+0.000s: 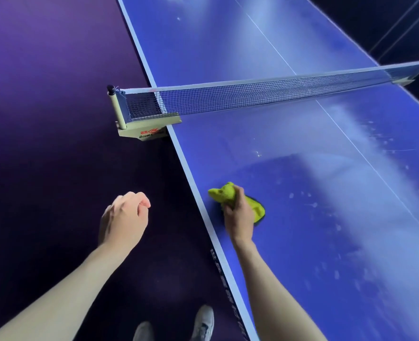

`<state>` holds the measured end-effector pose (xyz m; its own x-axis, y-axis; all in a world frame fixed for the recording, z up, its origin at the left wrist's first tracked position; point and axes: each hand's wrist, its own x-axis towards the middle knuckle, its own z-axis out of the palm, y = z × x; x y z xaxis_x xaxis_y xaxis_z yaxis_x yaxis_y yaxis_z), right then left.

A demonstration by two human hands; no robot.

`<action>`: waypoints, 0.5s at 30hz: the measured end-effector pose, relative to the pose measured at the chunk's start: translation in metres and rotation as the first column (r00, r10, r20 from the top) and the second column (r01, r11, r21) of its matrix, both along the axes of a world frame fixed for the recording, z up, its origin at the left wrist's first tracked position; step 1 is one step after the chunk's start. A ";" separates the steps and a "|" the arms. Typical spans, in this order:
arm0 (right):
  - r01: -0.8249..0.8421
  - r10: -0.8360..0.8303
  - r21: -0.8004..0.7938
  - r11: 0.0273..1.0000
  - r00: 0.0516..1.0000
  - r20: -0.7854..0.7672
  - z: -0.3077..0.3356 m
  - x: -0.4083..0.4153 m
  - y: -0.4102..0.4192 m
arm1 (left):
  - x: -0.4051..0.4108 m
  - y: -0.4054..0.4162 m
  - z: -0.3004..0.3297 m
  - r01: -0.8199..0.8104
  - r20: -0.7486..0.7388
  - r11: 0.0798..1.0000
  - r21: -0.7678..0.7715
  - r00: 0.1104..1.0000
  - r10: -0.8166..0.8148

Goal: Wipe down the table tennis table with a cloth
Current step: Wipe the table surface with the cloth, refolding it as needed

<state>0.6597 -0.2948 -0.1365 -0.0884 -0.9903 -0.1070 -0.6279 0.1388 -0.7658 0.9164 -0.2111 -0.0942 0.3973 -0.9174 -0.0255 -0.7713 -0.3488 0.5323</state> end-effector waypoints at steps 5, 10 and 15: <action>-0.202 0.189 0.064 0.977 0.968 0.162 -0.002 0.052 0.008 | -0.004 -0.017 -0.003 0.027 -0.004 0.999 -0.018 1.000 -0.027; 0.121 -0.126 0.033 0.992 0.945 0.303 0.012 0.012 -0.035 | -0.039 -0.049 -0.002 0.086 -0.028 0.996 -0.037 0.996 -0.088; 0.248 -0.239 -0.014 0.969 0.945 0.222 0.021 -0.065 -0.085 | -0.101 -0.101 -0.009 0.214 -0.021 0.976 -0.041 0.976 -0.215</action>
